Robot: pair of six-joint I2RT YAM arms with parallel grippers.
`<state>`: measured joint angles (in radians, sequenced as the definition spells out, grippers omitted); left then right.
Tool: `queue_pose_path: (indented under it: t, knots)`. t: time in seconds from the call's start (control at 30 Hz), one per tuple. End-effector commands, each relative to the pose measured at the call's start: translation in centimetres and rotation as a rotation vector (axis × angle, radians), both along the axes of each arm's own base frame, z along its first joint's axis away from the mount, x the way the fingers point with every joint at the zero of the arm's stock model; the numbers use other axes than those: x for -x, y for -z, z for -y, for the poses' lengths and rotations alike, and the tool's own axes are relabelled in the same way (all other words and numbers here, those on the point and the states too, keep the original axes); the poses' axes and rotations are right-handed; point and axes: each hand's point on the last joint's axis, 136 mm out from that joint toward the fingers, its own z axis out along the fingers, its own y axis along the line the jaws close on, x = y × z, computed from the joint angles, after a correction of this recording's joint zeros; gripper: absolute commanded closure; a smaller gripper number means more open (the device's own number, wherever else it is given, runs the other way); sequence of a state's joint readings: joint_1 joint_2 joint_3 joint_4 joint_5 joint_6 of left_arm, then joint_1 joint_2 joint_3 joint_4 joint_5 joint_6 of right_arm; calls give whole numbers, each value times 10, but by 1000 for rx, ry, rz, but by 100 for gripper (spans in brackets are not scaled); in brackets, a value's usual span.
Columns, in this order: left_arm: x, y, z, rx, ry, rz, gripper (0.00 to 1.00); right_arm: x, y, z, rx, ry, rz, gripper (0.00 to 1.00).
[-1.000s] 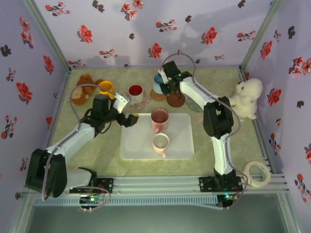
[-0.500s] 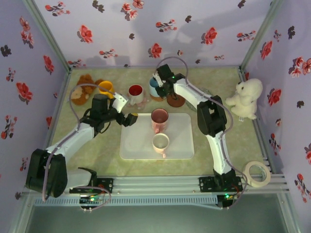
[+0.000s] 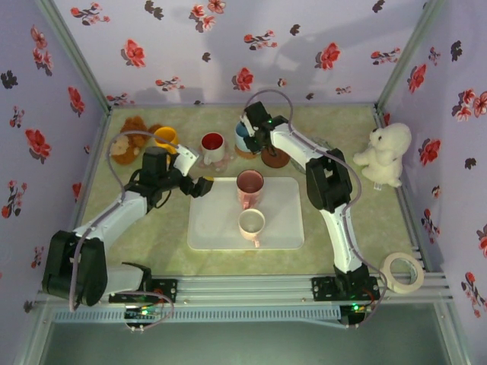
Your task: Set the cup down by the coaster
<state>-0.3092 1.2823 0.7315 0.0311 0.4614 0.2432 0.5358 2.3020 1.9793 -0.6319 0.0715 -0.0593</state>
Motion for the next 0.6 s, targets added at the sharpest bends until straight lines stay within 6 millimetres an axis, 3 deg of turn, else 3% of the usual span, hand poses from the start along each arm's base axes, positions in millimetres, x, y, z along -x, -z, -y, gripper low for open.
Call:
queue_pose_path:
  t: [0.0, 0.57]
  knots:
    - [-4, -4, 1, 11, 18, 24, 0, -11, -22, -6, -54, 37, 74, 100]
    - [-5, -6, 3, 23, 19, 20, 1, 7, -19, 5, -72, 84, 67, 100]
